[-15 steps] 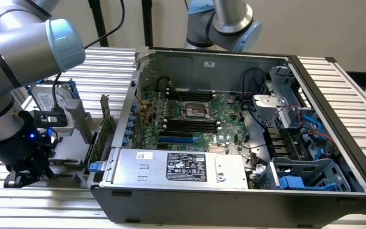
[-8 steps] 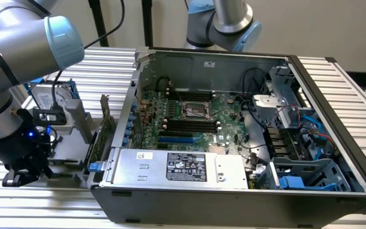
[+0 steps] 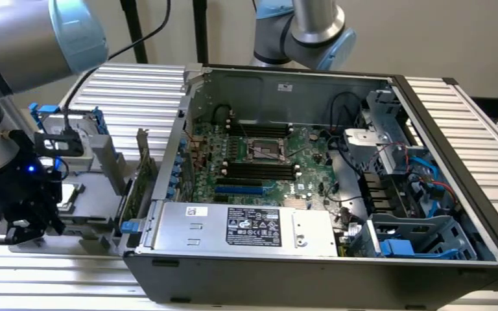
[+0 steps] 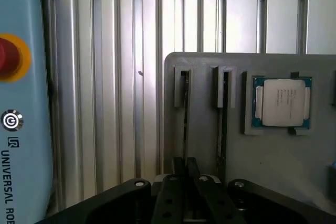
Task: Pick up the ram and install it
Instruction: 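Pick up the ram and move it above insertion slot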
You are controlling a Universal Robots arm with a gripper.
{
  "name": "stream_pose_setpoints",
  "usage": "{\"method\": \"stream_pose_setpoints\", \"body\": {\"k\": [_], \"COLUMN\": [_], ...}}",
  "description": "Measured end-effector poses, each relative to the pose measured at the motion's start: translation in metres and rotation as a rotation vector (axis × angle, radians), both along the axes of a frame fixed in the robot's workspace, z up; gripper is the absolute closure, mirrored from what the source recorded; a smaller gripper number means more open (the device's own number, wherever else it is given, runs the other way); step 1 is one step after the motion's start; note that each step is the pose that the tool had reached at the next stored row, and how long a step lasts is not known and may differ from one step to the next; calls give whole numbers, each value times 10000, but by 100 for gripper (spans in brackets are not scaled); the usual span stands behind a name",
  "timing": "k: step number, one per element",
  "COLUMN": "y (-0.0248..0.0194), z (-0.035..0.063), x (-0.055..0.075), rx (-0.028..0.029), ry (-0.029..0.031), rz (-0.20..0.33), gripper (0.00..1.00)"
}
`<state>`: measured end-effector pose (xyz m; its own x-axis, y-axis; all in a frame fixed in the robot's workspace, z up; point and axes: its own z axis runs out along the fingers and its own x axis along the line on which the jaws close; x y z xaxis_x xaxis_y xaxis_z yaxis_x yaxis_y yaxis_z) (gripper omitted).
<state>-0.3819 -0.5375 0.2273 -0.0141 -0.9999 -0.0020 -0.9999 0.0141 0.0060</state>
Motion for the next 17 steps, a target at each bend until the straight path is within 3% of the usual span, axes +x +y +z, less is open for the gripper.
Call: {"method": "stream_pose_setpoints", "body": {"k": [17], "y": [7], "z": [771], "x": [28], "rx": [1], "ry": [3], "rz": [2], "gripper": [86]}}
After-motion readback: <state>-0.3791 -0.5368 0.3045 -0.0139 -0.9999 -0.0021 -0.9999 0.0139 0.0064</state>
